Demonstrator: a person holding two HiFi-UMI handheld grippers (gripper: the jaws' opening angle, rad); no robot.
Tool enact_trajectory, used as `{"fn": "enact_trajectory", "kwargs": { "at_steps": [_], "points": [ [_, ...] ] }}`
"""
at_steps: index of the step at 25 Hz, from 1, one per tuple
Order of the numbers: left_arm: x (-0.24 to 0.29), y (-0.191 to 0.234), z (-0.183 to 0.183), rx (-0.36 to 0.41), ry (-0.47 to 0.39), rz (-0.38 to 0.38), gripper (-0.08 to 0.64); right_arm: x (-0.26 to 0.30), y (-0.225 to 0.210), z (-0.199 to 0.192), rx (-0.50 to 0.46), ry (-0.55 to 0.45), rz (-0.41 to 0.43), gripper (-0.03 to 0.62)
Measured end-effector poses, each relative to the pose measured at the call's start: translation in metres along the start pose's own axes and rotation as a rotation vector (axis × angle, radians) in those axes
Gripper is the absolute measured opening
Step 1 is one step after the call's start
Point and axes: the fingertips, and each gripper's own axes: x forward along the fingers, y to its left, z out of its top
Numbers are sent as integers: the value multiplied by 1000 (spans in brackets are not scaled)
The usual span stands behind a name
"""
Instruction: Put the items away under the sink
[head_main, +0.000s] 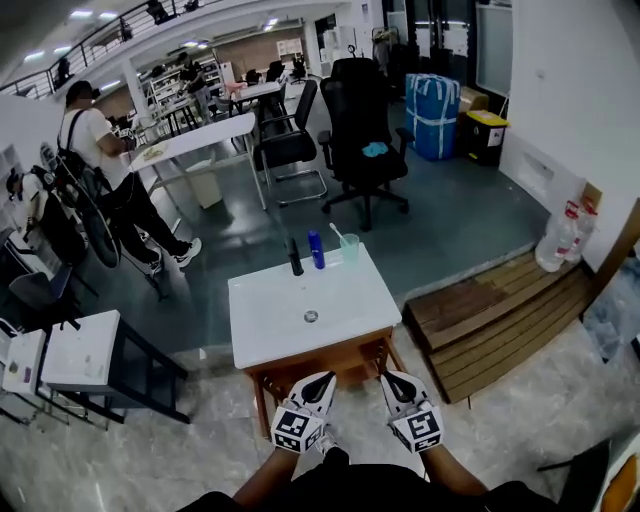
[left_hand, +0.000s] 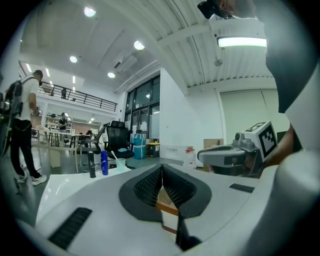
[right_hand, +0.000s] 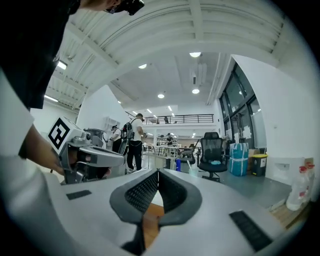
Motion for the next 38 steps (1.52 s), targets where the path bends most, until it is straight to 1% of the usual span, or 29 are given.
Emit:
{"fn": "enact_trajectory", "kwargs": {
  "at_steps": [2, 3, 6, 7, 10, 14, 16, 19, 22, 25, 29, 33, 38],
  "points": [
    [9, 17, 7, -3, -24, 9, 21, 23, -4, 10, -32, -6, 5, 20],
    [14, 25, 12, -4, -37, 11, 21, 36, -8, 16, -16, -13, 12, 20],
    [24, 51, 23, -4, -57, 10, 21, 73, -21, 28, 87, -35, 46, 20],
    [26, 60, 25, -1, -59, 9, 21, 85, -25, 29, 99, -41, 47, 20],
    [32, 88, 29, 5, -66, 23, 21, 118, -28, 30, 77, -34, 51, 20],
    [37, 129, 27, 0, -61, 45, 21, 161, -18, 26, 68, -19, 104, 20],
    [39, 145, 27, 6, -57, 48, 21, 179, -16, 27, 61, -16, 117, 20],
    [41, 166, 30, 21, -56, 55, 21, 198, -17, 29, 76, -8, 109, 20],
    [43, 185, 31, 16, -54, 75, 21, 207, -24, 27, 102, 9, 81, 20],
    [46, 197, 28, -1, -51, 89, 21, 214, -36, 24, 100, 2, 50, 19],
    [55, 215, 17, -47, -39, 110, 21, 228, -48, 14, 109, 11, 41, 20],
    [69, 227, 15, -64, -5, 139, 21, 251, -53, 10, 92, 35, 82, 20],
    [83, 241, 21, -52, -5, 183, 21, 274, -62, 11, 80, 34, 133, 20]
  ]
}}
